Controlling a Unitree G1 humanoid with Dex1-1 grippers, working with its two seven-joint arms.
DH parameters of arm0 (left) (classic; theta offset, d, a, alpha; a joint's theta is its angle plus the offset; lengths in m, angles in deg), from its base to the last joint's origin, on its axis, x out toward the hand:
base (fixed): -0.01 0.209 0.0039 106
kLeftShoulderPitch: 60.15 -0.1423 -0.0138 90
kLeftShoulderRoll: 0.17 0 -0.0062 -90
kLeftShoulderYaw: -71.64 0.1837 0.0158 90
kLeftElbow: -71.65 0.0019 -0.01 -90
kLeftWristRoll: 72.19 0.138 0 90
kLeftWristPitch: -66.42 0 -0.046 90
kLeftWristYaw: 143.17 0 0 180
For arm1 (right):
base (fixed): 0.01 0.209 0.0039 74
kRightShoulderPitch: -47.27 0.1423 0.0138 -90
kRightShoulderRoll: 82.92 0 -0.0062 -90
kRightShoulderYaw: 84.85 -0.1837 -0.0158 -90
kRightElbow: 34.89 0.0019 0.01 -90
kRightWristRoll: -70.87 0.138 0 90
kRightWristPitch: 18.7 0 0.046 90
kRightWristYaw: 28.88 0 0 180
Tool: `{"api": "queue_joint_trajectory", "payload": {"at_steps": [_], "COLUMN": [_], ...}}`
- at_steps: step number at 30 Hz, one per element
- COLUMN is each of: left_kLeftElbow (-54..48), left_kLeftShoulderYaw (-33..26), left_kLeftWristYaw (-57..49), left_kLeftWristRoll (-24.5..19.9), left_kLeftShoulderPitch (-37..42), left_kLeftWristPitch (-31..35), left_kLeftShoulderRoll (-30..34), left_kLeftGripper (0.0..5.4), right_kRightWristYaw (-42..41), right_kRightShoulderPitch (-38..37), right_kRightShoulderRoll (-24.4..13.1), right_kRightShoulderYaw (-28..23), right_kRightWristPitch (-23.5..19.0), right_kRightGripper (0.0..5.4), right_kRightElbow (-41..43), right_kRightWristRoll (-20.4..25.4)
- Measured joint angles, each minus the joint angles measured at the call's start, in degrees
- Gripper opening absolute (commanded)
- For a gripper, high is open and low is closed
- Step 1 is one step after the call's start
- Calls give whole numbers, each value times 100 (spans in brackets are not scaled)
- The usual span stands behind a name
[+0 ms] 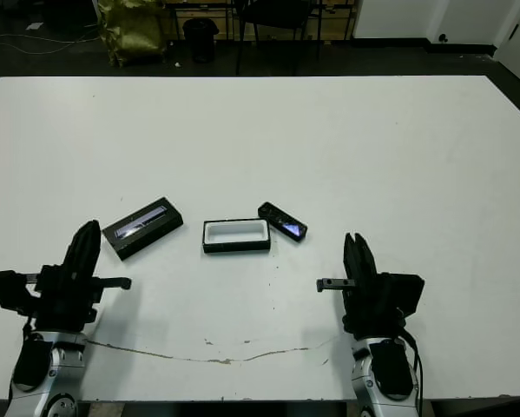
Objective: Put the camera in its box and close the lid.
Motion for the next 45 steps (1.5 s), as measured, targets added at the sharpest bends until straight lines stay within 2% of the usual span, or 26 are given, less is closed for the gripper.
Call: {"api": "queue_joint_trajectory", "payload": {"at_steps": [11,18,23,27,30,34,37,45], "left_kLeftElbow": [36,36,16,-84,-138,-157,-192,-272], "left_kLeftShoulderYaw": [56,72,101,107,107,117,134,193], "left_kLeftWristYaw": [-42,-83,-101,-115,-115,-111,-96,-97], "left_kLeftWristRoll": [6,28,14,-10,-28,-24,-78,-109], "left_kLeftShoulderPitch": [60,57,38,-13,-40,-98,-154,-211], "left_kLeftWristPitch": [6,5,9,55,76,79,108,210], "left_kLeftShoulderRoll": [-11,-24,-43,-47,-49,-49,-51,-55], "left_kLeftGripper": [2,2,2,2,2,2,0,0], "right_kRightWristYaw": [-6,-203,-574,-1150,-1391,-1649,-2096,-2820], "right_kRightShoulderPitch": [85,121,453,1101,1564,2019,2333,2699], "right_kRightShoulderRoll": [-10,-276,-715,-1218,-1598,-2110,-2433,-2683], "right_kRightShoulderYaw": [-25,-22,-156,-362,-386,-266,-123,348], "right_kRightWristPitch": [3,-188,-575,-711,-1130,-1953,-2294,-2273], "right_kRightGripper": [0,0,0,0,0,0,35,210], "right_kRightElbow": [-51,217,402,90,-31,23,-91,-730], "right_kRightWristRoll": [-9,1,151,463,476,417,432,222]}}
